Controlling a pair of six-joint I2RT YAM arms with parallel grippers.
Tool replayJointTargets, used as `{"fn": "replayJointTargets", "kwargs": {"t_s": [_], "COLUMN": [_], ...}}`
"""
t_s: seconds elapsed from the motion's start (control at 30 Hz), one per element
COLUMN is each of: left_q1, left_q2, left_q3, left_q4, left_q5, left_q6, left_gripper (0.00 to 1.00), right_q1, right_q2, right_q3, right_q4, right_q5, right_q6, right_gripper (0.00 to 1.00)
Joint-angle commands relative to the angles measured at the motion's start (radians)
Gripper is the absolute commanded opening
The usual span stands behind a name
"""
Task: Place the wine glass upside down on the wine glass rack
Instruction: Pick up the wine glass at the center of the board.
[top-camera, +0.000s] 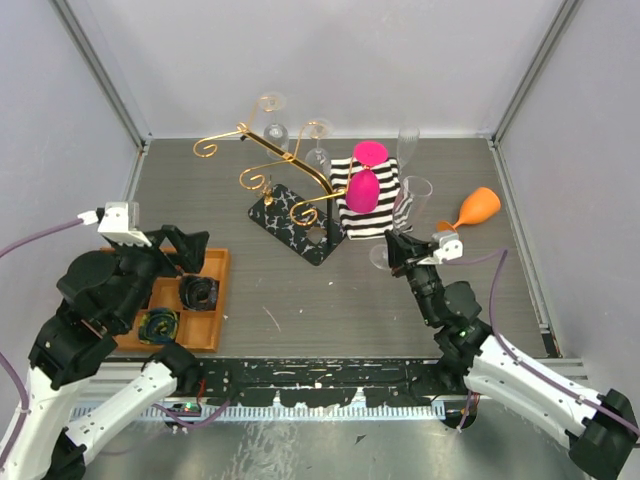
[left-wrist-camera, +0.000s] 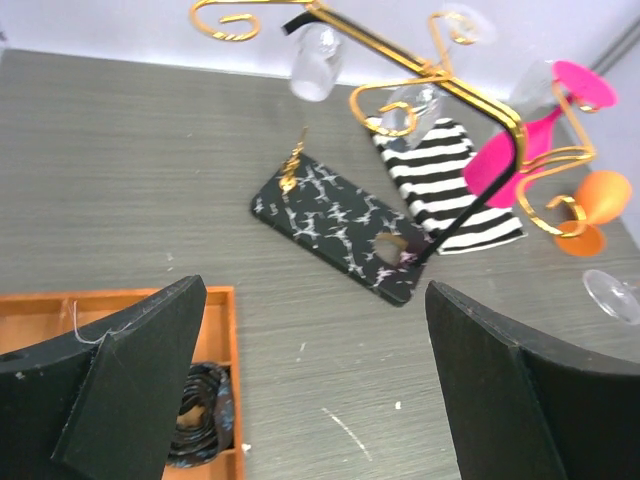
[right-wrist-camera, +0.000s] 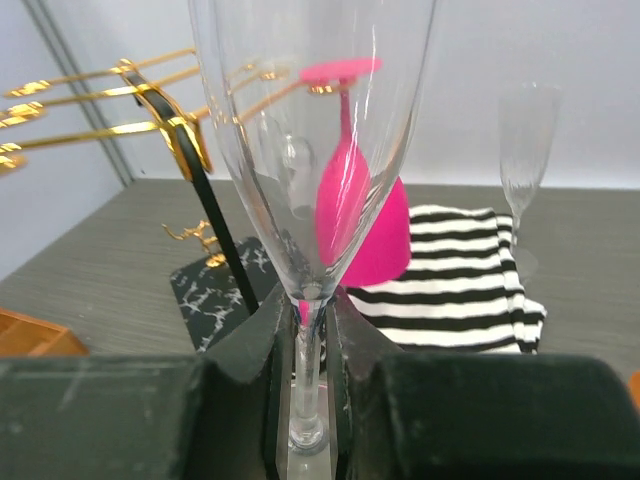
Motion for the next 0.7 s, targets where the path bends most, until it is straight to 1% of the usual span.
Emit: {"fn": "replayJointTargets", "kwargs": {"t_s": [0.0,0.07,0.13,0.2,0.33,0.43,0.67], "left_q1": [0.001,0.001,0.001,0.001,0.001,0.000,-0.013], "left_q2": [0.075,0.103,0.127,0.159,0.228,0.266,0.338], "left_q3": [0.075,0.101,0.118,0.142,0.187,0.190,0.189], "left_q4": [0.062,0.076,0.110,0.128,0.171,0.247,0.406], "left_q5": [0.143,0.168,0.205,0.245,0.343,0.416,0.532], "left_q6": [-0.020,-0.046,-0.074,-0.109,-0.156,-0.196,-0.299], "left_gripper": [0.98,0.98,0.98,0.98,0.98,0.98,0.98], "right_q1": [0.003,0.003,0.003,0.002,0.003,0.002,0.003], "right_q2": [-0.087,-0.110,-0.105,-0.096,-0.071,-0.042,0.055], "right_q3": [0.090,0.106,0.132,0.158,0.187,0.215,0.325], "right_q4": [-0.102,-0.097,-0.084,-0.065,0.054,0.175,0.351], "right_q5": [-0.096,-0.098,-0.069,-0.087,-0.200,-0.286,-0.399], "right_q6": [0.018,0.030,0.063,0.064,0.053,0.059,0.082], "right_gripper": [0.01,0.01,0.01,0.01,0.01,0.01,0.01]}}
